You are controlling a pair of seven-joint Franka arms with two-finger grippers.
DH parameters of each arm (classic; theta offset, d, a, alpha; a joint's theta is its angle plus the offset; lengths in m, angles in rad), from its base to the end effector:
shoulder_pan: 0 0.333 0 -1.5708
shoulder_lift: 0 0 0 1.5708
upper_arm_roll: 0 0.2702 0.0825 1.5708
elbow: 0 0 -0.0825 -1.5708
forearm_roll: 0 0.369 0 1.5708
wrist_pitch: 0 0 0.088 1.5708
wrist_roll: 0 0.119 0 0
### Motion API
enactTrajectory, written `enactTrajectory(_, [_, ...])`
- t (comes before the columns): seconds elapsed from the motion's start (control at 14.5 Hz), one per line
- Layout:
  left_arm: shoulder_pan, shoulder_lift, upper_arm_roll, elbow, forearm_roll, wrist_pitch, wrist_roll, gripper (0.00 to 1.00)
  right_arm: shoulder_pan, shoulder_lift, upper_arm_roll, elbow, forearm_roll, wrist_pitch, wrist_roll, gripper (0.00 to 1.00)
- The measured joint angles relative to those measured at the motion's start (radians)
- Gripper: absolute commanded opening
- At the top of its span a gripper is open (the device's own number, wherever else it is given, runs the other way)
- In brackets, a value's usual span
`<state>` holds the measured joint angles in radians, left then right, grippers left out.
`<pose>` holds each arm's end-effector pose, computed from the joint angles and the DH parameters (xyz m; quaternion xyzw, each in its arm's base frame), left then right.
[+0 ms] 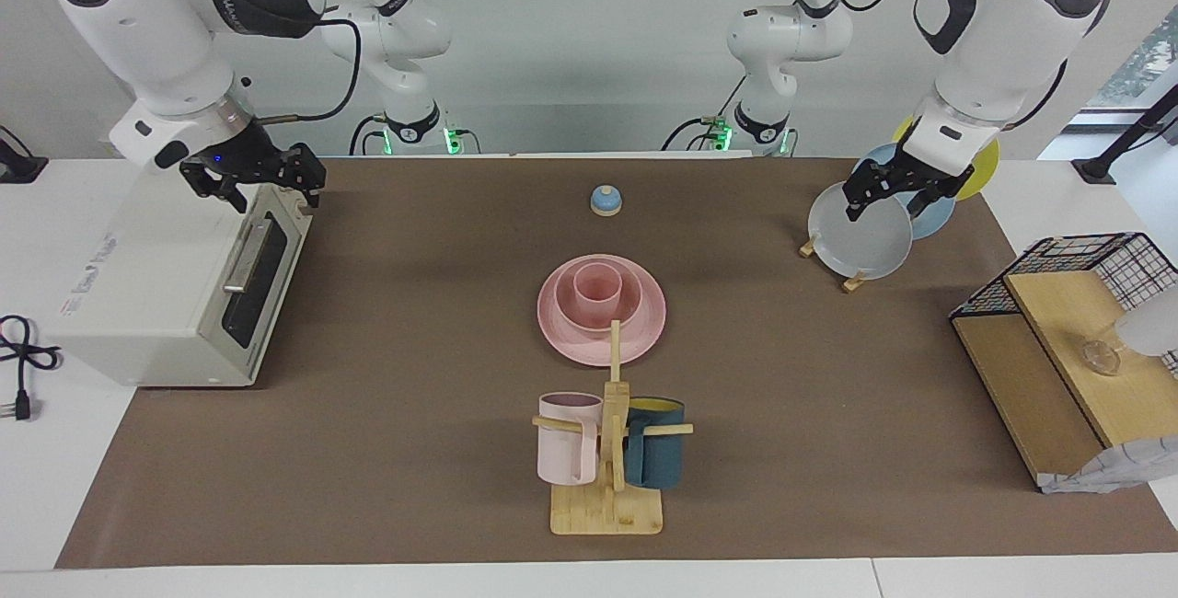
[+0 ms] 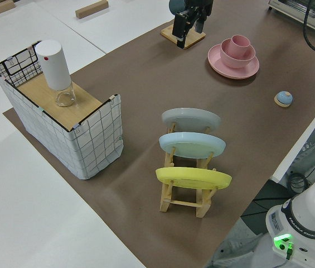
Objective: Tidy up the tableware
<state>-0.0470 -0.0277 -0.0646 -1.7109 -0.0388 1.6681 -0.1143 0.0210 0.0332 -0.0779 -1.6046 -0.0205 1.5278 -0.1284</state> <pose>0.5333 -0.0644 0.5257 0.9998 0.0034 -0.0096 0.0174 0.5385 -0.0327 0.5301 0.9978 0.0358 -0.0558 0.0064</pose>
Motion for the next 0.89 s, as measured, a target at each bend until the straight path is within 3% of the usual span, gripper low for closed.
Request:
enactTrajectory(0.41, [0.000,-0.005,0.000,0.072,0.000,-0.113,-0.001,1.00,-0.001,-0.001,-0.015,0.000,0.001,0.000,0.000,1.00])
enactTrajectory(0.89, [0.005,-0.005,0.000,0.073,0.000,-0.114,-0.001,1.00,0.000,-0.001,-0.015,0.000,0.001,0.000,0.000,1.00])
